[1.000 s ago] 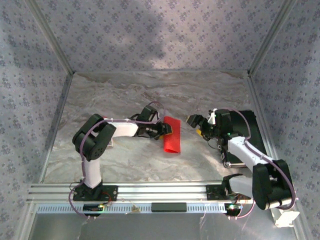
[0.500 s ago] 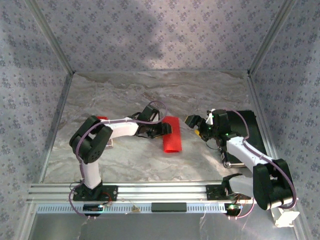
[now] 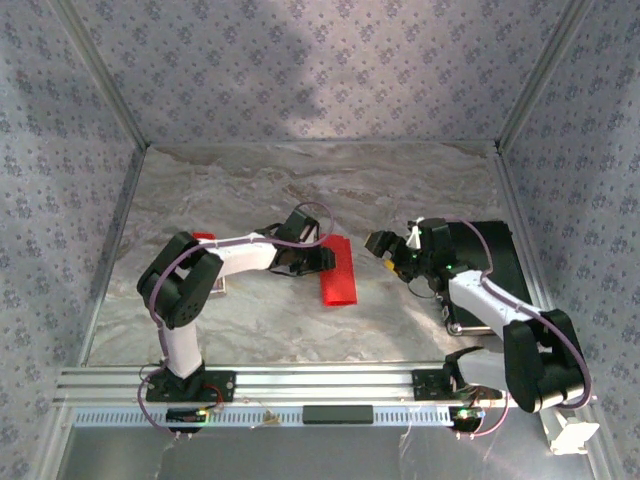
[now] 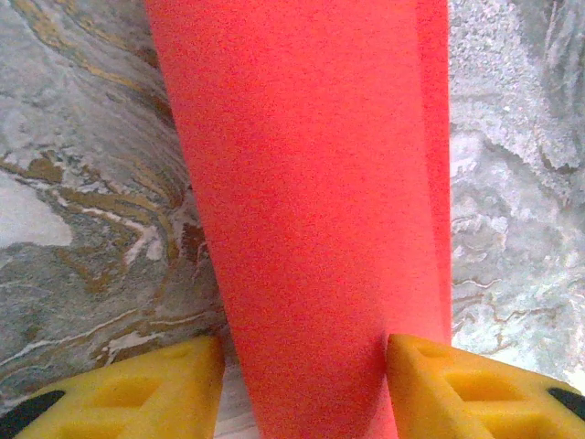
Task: Fold a paper plane with a square sheet of paper (pick it up from the middle)
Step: First fold the square sheet of paper in half at the center of the table.
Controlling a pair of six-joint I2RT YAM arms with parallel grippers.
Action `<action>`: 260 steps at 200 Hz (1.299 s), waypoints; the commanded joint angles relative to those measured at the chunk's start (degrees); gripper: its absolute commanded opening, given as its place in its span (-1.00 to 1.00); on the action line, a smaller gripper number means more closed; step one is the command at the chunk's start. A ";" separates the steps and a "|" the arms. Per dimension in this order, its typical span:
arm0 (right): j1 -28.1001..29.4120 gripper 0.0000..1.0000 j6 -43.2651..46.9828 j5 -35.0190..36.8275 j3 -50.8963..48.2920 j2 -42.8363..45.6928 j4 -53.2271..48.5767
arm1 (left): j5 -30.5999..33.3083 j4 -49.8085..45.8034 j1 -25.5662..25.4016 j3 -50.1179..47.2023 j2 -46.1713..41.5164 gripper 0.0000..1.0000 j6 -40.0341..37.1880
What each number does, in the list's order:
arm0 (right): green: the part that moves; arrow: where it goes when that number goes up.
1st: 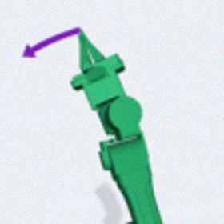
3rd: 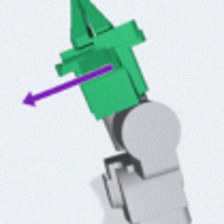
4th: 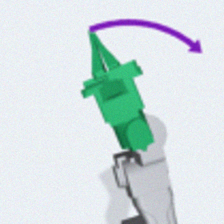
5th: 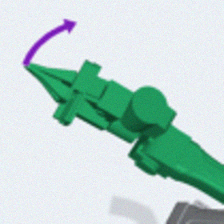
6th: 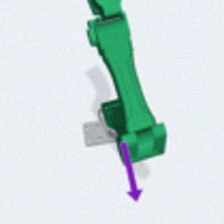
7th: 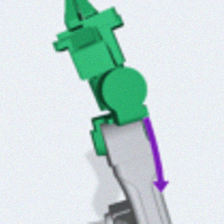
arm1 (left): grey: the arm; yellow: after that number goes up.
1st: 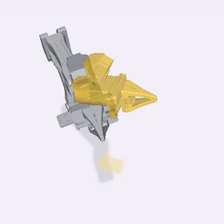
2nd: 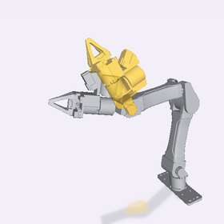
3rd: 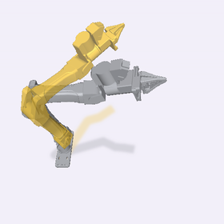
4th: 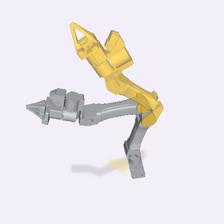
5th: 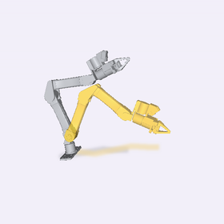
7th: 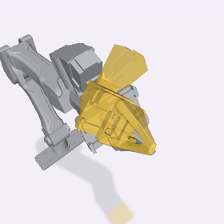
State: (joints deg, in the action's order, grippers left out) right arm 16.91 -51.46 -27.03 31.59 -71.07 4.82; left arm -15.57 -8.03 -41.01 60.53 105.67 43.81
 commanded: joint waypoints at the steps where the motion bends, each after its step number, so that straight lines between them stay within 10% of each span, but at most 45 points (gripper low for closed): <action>1: 0.57 0.87 0.74 -0.67 2.23 -1.15 0.31 | 1.87 -5.23 0.22 2.19 2.29 0.01 -2.54; 260: 2.10 0.69 2.29 -1.27 3.20 -6.10 0.06 | 2.62 -21.96 -0.30 14.13 15.42 0.13 -10.74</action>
State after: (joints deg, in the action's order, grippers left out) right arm 18.55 -50.13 -27.27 32.95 -76.44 4.97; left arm -17.10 -27.75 -40.91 75.94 114.28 34.33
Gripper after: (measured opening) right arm 0.844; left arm 0.565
